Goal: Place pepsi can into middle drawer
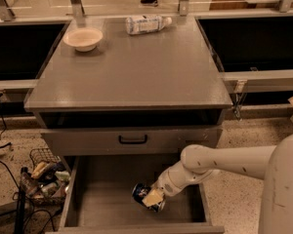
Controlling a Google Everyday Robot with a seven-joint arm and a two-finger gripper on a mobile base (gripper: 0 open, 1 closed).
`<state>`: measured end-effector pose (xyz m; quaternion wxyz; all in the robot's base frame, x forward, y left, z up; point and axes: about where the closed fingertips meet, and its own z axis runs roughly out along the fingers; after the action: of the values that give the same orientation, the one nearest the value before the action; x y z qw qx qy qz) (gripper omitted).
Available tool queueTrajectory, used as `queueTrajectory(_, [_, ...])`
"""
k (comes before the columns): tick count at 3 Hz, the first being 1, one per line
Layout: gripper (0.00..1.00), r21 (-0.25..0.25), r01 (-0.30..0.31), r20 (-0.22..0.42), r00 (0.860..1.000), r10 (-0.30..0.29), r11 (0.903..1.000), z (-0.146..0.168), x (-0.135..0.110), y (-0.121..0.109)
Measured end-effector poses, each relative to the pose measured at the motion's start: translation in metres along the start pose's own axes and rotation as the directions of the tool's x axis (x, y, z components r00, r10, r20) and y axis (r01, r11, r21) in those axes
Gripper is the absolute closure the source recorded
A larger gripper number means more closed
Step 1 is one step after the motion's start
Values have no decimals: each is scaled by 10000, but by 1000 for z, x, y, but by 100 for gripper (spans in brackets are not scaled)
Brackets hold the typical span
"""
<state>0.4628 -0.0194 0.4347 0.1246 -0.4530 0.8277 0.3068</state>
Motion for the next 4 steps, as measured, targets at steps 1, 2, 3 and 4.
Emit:
queueTrajectory(1, [100,-204,-221,-80,9997,219,9995,11,8,-4])
queueTrajectory(2, [100,-473,-580,-212,9981,571,9972,23,21,-11])
queueTrajectory(3, [100,-472,-580,-212,9981,571,9972,23,21,-11])
queueTrajectory(4, [100,314,-583,-307,9978,592,9978,20,20,-8])
